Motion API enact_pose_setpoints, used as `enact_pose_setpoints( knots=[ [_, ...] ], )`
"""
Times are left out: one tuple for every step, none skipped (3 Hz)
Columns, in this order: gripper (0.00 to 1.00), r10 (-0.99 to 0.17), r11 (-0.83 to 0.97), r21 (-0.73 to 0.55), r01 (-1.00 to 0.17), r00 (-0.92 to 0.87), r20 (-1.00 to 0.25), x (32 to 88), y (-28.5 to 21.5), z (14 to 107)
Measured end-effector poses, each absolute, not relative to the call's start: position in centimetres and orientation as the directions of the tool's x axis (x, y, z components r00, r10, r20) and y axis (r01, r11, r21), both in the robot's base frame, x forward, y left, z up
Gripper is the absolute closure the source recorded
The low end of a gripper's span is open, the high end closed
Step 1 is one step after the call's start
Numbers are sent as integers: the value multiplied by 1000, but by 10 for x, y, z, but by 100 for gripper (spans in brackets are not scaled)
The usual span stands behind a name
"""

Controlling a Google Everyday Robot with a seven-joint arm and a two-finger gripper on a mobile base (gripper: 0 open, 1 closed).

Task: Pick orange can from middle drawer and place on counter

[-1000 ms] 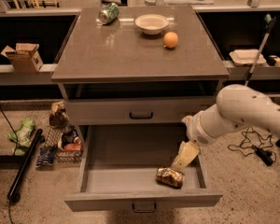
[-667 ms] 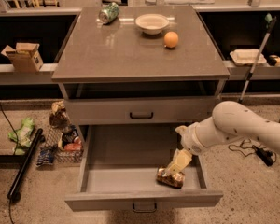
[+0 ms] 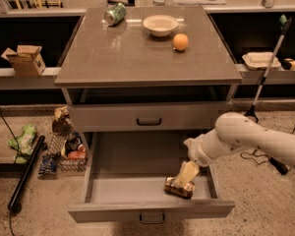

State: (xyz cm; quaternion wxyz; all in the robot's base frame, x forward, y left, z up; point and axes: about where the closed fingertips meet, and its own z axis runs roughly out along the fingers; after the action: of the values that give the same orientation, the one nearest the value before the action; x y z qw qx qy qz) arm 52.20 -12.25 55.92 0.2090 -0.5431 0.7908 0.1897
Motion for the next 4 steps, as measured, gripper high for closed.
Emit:
enact_pose_setpoints(
  knots=[
    [0, -761, 383, 79, -920, -363, -537, 535, -139, 518],
    [0, -748, 413, 98, -906, -398, -531, 543, -155, 481],
    [0, -737, 437, 123, -891, -434, -518, 547, -171, 451],
    [0, -742, 440, 127, -889, -440, -506, 553, -180, 420]
  ],
)
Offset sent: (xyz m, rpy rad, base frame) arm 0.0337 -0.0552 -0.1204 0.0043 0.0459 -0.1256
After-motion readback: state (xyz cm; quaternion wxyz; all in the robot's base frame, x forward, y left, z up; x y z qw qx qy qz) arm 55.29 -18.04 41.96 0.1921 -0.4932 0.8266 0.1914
